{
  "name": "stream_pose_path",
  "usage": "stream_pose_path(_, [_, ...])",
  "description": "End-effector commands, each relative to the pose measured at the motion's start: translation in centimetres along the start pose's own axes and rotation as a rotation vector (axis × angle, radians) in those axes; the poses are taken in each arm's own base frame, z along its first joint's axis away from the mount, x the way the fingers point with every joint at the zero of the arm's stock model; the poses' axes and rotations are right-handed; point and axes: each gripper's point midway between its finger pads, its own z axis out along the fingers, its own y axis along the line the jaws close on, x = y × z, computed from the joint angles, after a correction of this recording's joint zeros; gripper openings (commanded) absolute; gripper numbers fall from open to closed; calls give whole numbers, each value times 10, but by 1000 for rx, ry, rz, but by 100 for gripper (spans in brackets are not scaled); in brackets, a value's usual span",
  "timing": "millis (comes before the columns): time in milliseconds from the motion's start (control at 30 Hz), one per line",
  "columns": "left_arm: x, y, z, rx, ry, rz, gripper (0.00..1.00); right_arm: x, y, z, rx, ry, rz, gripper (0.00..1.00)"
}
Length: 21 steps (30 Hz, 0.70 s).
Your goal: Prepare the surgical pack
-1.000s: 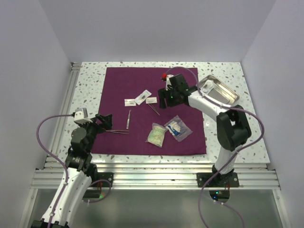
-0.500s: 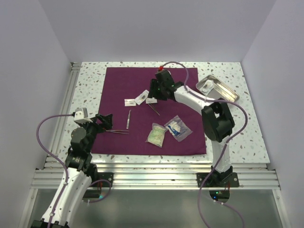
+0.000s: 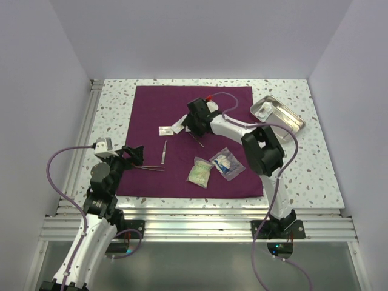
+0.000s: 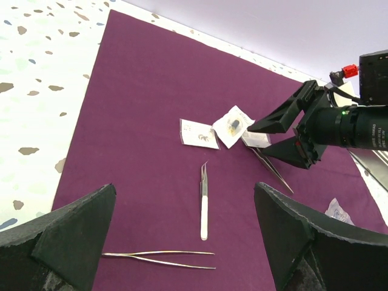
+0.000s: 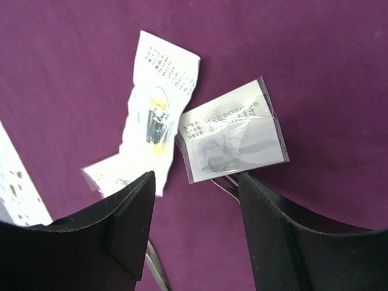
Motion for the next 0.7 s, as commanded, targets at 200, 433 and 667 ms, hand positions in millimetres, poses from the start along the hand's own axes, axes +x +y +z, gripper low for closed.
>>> stream_pose_path(200, [-9,-4,0,18,-33,16,100,-21,27,11,-36,-107,118,59])
stream_pose_path(433, [-10,-5,0,21,-35,16,100,-27,30,11,-27,-144,111,59])
stream_pose_path(667, [-10,-6,0,26,-34,14,100,-32,19,8,18,-183,149,54])
